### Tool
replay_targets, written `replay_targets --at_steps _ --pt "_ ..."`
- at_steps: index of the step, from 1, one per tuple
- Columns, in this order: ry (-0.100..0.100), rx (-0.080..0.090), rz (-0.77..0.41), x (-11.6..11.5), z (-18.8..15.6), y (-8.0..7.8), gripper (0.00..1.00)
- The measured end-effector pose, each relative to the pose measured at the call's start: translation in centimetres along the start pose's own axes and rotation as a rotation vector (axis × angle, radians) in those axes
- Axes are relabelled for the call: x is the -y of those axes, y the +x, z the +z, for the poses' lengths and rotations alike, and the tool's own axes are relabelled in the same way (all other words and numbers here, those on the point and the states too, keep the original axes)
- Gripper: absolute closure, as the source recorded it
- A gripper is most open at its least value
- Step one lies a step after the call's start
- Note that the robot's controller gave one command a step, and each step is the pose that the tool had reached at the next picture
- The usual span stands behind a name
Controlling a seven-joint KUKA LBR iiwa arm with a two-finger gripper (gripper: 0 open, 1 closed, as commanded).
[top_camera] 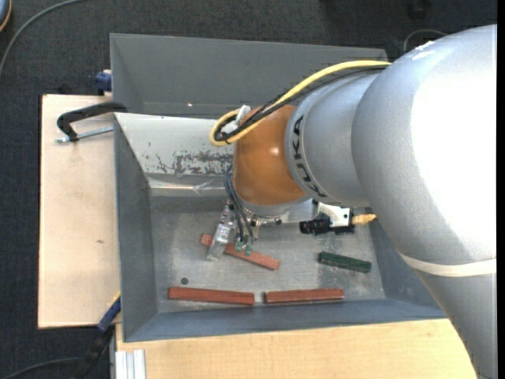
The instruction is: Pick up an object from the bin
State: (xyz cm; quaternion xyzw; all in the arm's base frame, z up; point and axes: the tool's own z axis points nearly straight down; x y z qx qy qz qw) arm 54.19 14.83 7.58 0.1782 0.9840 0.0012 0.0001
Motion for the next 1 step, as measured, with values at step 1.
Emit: replay_targets --at_steps 1 --pt "-0.007 0.011 0.016 -1.28 -14.57 -0.67 1.00"
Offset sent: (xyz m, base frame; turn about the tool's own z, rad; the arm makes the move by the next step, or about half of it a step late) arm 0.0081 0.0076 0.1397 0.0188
